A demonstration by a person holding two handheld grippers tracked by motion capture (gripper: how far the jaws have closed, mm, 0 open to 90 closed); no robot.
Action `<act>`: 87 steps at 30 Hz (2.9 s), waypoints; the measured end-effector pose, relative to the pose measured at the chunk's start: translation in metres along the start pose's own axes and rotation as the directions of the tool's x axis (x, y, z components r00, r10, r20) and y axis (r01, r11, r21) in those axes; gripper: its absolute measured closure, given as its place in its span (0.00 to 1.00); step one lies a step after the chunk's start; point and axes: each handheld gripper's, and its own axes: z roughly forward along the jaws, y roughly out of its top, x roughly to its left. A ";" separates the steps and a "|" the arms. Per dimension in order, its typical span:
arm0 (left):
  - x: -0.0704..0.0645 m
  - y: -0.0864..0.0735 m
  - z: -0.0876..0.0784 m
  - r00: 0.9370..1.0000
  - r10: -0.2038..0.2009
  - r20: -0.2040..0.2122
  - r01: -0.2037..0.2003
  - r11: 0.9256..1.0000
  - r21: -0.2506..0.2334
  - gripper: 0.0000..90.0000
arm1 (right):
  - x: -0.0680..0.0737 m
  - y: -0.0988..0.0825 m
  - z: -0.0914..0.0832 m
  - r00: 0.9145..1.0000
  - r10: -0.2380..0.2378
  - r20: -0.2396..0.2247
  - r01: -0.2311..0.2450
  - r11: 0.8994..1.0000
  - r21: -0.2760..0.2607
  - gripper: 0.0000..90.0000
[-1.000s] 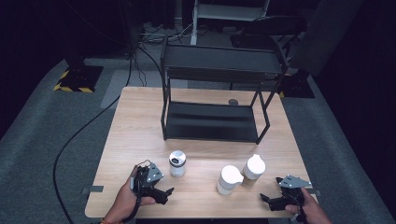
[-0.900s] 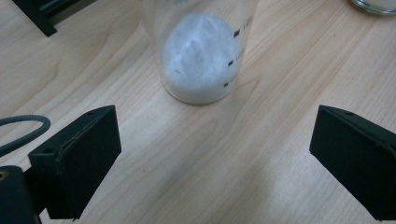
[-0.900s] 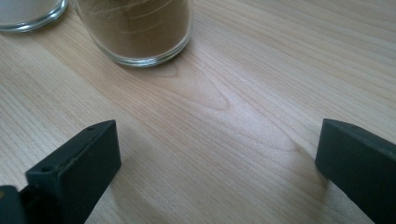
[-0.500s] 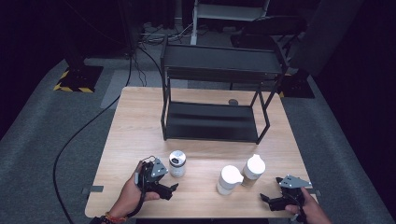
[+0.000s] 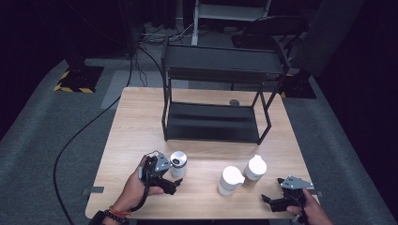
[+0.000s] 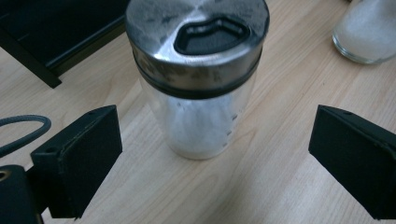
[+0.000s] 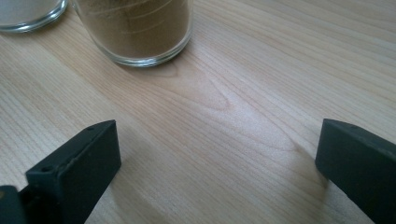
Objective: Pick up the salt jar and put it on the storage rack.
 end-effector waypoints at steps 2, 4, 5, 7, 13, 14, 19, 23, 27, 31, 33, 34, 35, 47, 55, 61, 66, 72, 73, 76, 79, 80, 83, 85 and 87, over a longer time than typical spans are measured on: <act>0.001 0.003 0.000 1.000 0.002 0.000 -0.002 1.000 0.000 0.03 | 0.000 0.000 0.000 1.000 0.001 0.000 -0.001 1.000 -0.001 0.00; 0.002 0.004 0.001 1.000 0.000 0.004 0.000 1.000 -0.003 0.03 | 0.000 0.000 0.000 1.000 0.001 0.000 -0.001 1.000 0.000 0.00; 0.002 0.005 0.001 1.000 0.000 0.003 0.000 1.000 -0.003 0.03 | 0.000 0.000 0.000 1.000 0.001 0.000 -0.001 1.000 0.000 0.00; 0.001 0.007 0.002 1.000 0.003 0.001 -0.003 1.000 0.000 0.03 | 0.000 0.000 0.000 1.000 0.001 0.000 -0.001 1.000 -0.001 0.00; 0.002 0.012 0.004 1.000 0.007 0.003 -0.007 1.000 0.004 0.03 | 0.000 0.000 0.000 1.000 0.001 0.000 -0.001 1.000 0.000 0.00; 0.002 0.012 0.004 1.000 0.007 0.003 -0.007 1.000 0.004 0.03 | 0.000 0.000 0.000 1.000 0.001 0.000 -0.001 1.000 -0.001 0.00; 0.003 0.020 0.010 1.000 0.013 0.009 -0.013 1.000 0.019 0.03 | 0.000 0.000 0.000 1.000 0.001 0.000 -0.001 1.000 -0.001 0.00; 0.003 0.024 0.014 1.000 0.011 0.004 -0.011 0.999 0.033 0.03 | 0.000 0.000 0.000 1.000 0.001 0.000 -0.001 1.000 -0.001 0.00; 0.004 0.028 0.019 1.000 0.006 0.000 -0.006 0.999 0.044 0.03 | 0.000 -0.001 0.000 1.000 0.002 0.001 -0.002 1.000 -0.001 0.00; 0.005 0.030 0.023 1.000 0.005 -0.001 -0.005 0.999 0.052 0.03 | 0.000 -0.001 0.000 1.000 0.002 0.001 -0.002 1.000 -0.001 0.00; 0.006 0.031 0.025 1.000 0.001 0.000 -0.001 0.999 0.052 0.03 | 0.000 -0.001 0.000 1.000 0.002 0.001 -0.002 1.000 -0.002 0.00; 0.006 0.031 0.026 1.000 0.001 0.001 -0.001 0.999 0.051 0.03 | 0.000 -0.001 0.000 1.000 0.002 0.001 -0.002 1.000 -0.001 0.00; 0.007 0.033 0.027 1.000 0.003 0.003 -0.003 0.998 0.056 0.03 | 0.000 -0.001 0.000 1.000 0.002 0.001 -0.002 1.000 -0.002 0.00; 0.010 0.035 0.037 1.000 -0.003 0.000 0.003 0.997 0.083 0.19 | 0.000 -0.001 0.000 1.000 0.001 0.000 -0.001 1.000 -0.003 0.00; 0.017 0.033 0.040 1.000 -0.014 0.022 0.012 0.997 0.080 0.28 | 0.000 -0.001 0.000 1.000 0.001 0.000 -0.001 1.000 -0.003 0.00; 0.018 0.033 0.041 0.999 -0.001 0.035 -0.002 0.997 0.081 0.34 | 0.000 -0.001 0.000 1.000 0.001 0.000 -0.001 1.000 -0.003 0.00; 0.017 0.034 0.041 1.000 0.000 0.031 -0.002 0.997 0.082 0.34 | 0.000 -0.001 0.000 1.000 0.001 0.000 -0.001 1.000 -0.004 0.00; 0.014 0.034 0.041 1.000 -0.003 0.021 0.001 0.997 0.083 0.34 | 0.000 -0.002 0.000 1.000 0.001 0.000 -0.001 1.000 -0.005 0.00; 0.013 0.035 0.041 1.000 -0.003 0.019 0.001 0.996 0.085 0.34 | 0.000 -0.002 0.000 1.000 0.001 0.000 -0.001 1.000 -0.005 0.00; 0.013 0.036 0.041 1.000 -0.013 0.019 0.011 0.996 0.088 0.34 | 0.000 -0.002 0.000 1.000 0.001 0.000 -0.001 1.000 -0.005 0.00; 0.014 0.037 0.039 1.000 -0.015 0.022 0.013 0.997 0.080 0.34 | 0.000 -0.002 -0.001 1.000 0.001 0.000 -0.001 1.000 -0.005 0.00; 0.013 0.038 0.038 1.000 -0.016 0.023 0.014 0.997 0.081 0.34 | 0.000 -0.002 -0.001 1.000 0.001 0.000 -0.001 1.000 -0.005 0.00; 0.012 0.041 0.037 1.000 -0.015 0.019 0.014 0.997 0.072 0.34 | 0.000 -0.002 -0.001 1.000 0.001 0.000 -0.001 1.000 -0.005 0.00; 0.013 0.045 0.036 1.000 -0.016 0.024 0.015 0.997 0.070 0.34 | 0.000 -0.002 -0.001 1.000 0.000 0.000 0.000 1.000 -0.005 0.00; 0.012 0.050 0.037 1.000 -0.014 0.018 0.013 0.997 0.072 0.34 | 0.000 -0.002 -0.001 1.000 0.000 0.000 0.000 1.000 -0.005 0.00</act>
